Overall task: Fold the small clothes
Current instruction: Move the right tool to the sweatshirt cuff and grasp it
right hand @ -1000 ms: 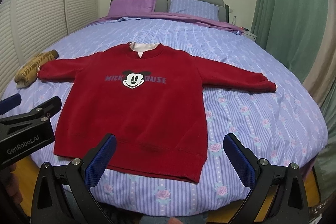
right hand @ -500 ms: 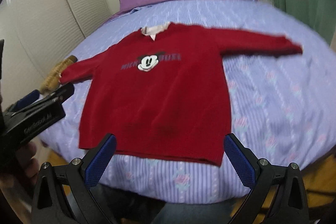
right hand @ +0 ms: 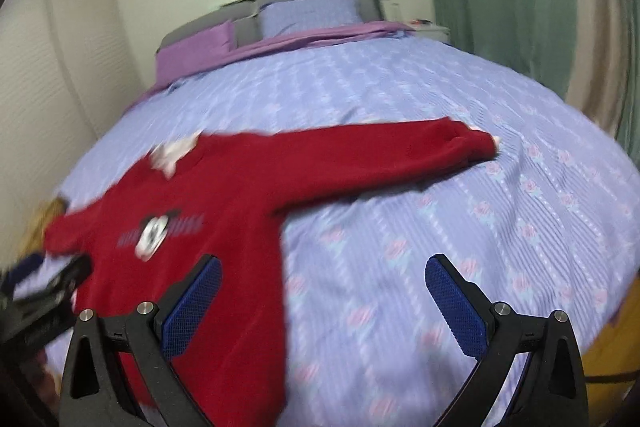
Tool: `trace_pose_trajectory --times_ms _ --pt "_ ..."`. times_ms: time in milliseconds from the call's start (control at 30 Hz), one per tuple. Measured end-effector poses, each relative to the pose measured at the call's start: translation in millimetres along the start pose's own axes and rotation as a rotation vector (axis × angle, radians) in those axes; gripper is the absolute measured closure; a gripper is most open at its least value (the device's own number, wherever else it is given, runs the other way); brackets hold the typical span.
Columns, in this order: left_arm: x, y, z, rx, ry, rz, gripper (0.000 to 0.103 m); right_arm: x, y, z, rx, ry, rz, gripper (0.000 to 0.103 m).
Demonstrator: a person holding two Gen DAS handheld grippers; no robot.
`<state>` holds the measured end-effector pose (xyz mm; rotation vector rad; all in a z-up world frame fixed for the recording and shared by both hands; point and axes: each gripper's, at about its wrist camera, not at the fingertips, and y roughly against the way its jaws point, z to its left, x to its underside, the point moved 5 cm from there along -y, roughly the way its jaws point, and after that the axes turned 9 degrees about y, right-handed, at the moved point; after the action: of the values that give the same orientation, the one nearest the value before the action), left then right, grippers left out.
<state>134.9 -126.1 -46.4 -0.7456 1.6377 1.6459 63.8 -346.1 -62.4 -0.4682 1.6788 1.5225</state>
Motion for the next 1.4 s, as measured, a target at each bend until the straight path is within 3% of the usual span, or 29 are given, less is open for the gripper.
trace_pose_trajectory --times_ms 100,233,400,667,867,1033,1100,1167,1200,1267,1400 --pt "-12.8 -16.3 -32.7 0.03 -0.023 -0.03 0.0 -18.0 -32.8 -26.9 0.064 0.019 -0.008 0.0" --pt "-23.3 -44.5 -73.5 0.059 -0.077 -0.027 0.0 -37.6 -72.9 -64.9 0.04 -0.047 0.012 0.0" --pt "-28.7 -74.5 -108.9 0.076 -0.119 -0.016 0.0 -46.8 -116.0 -91.6 0.038 -0.041 0.035 0.0" --pt "-32.6 -99.8 -130.7 0.085 -0.138 -0.017 0.0 -39.5 -158.6 -127.2 -0.167 -0.268 0.005 0.0" --pt "-31.9 -112.9 -140.3 0.082 -0.141 -0.016 0.0 -48.1 -171.8 -128.9 -0.253 -0.329 -0.047 0.0" --pt "-29.4 -113.4 -139.6 0.08 -0.148 -0.021 0.0 -53.3 -181.6 -136.5 -0.276 -0.378 -0.06 0.001" --pt "-29.0 -114.5 -139.9 0.071 -0.155 -0.028 0.0 -51.3 -183.5 -141.6 -0.268 -0.413 -0.056 0.015" --pt "-28.5 -115.9 -140.4 0.073 -0.159 -0.024 0.0 -43.2 -185.6 -154.1 -0.248 -0.476 -0.046 0.061" --pt "-28.1 -117.1 -140.3 0.074 -0.159 -0.02 0.0 -36.2 -188.3 -164.3 -0.251 -0.532 -0.032 0.072" --pt "-27.3 -118.3 -139.0 0.072 -0.155 -0.016 0.0 -33.0 -189.8 -169.4 -0.284 -0.558 -0.037 0.081" --pt "-26.0 -122.9 -135.2 0.08 -0.14 0.001 0.0 -46.4 -182.2 -151.1 -0.178 -0.433 -0.058 0.084"
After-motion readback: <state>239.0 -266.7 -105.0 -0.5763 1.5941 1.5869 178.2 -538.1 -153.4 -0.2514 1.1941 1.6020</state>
